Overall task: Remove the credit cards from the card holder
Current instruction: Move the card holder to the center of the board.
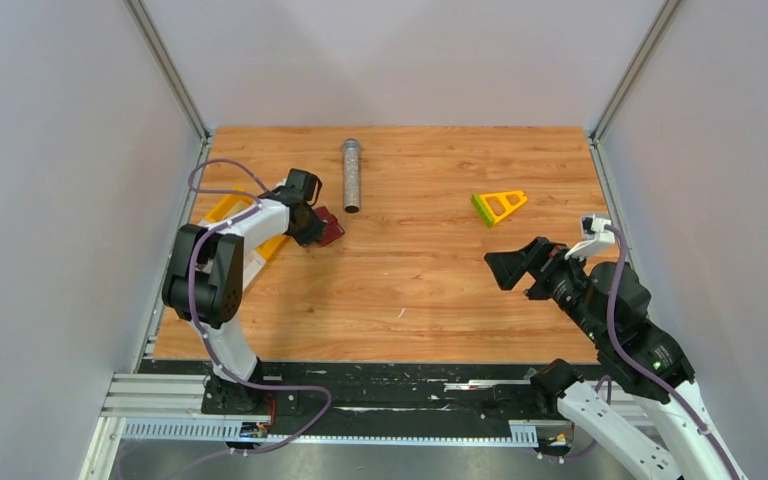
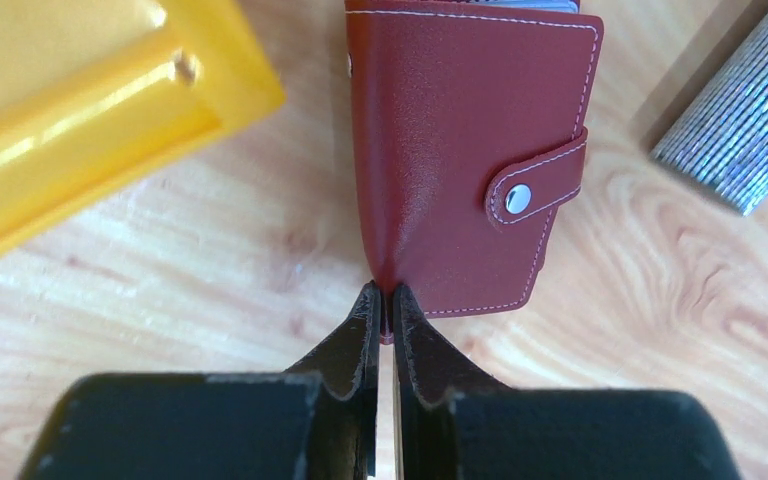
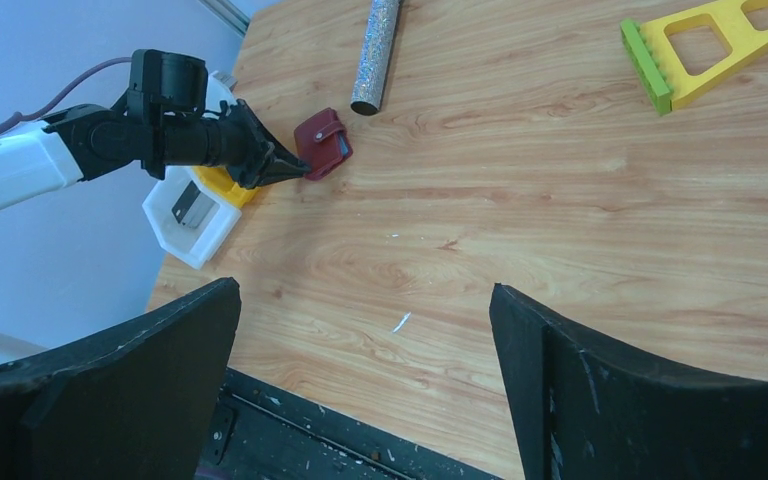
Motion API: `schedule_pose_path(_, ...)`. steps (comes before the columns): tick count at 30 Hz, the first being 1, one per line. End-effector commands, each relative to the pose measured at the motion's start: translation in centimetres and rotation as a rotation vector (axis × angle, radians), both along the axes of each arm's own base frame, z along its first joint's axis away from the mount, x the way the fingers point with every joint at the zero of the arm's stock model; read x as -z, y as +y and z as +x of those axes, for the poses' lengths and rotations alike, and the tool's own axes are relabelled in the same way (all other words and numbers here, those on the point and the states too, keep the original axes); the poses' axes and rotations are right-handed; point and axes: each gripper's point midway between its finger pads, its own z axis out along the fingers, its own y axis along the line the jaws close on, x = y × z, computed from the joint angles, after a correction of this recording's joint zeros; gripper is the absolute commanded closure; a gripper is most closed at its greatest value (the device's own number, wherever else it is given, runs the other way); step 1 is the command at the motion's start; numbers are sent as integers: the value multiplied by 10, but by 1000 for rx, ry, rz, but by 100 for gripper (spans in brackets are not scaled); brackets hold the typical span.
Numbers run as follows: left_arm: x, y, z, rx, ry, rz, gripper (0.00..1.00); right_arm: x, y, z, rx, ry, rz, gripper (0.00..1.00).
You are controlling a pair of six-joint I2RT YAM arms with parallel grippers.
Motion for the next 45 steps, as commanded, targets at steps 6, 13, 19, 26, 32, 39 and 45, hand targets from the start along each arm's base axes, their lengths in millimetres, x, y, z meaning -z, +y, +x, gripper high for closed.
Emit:
schedule_pose_path(6,-3,-19,-73,149,83,-1,97,-9,0,-7,-7,3,35,2)
schedule_pose_path(13,-10,-69,-139,376,98,-77,95,11,8,-12,-58,69,21,2)
schedule_pose_path(19,-19,-110,-179,592,39,-108,89,35,19,-20,-115,158,17,4)
schedule_pose_path(26,-28,-145,-205,753,-11,-227,79,58,16,-26,-91,257,10,7)
schedule_pose_path(32,-51,-143,-213,782,-85,-238,55,86,18,-27,-67,367,4,12)
schedule_pose_path(39,-94,-107,-202,750,-221,-90,30,106,36,-12,-69,495,-7,29)
schedule_pose_path(45,-121,-80,-195,695,-332,-8,12,119,58,7,-68,585,-16,40)
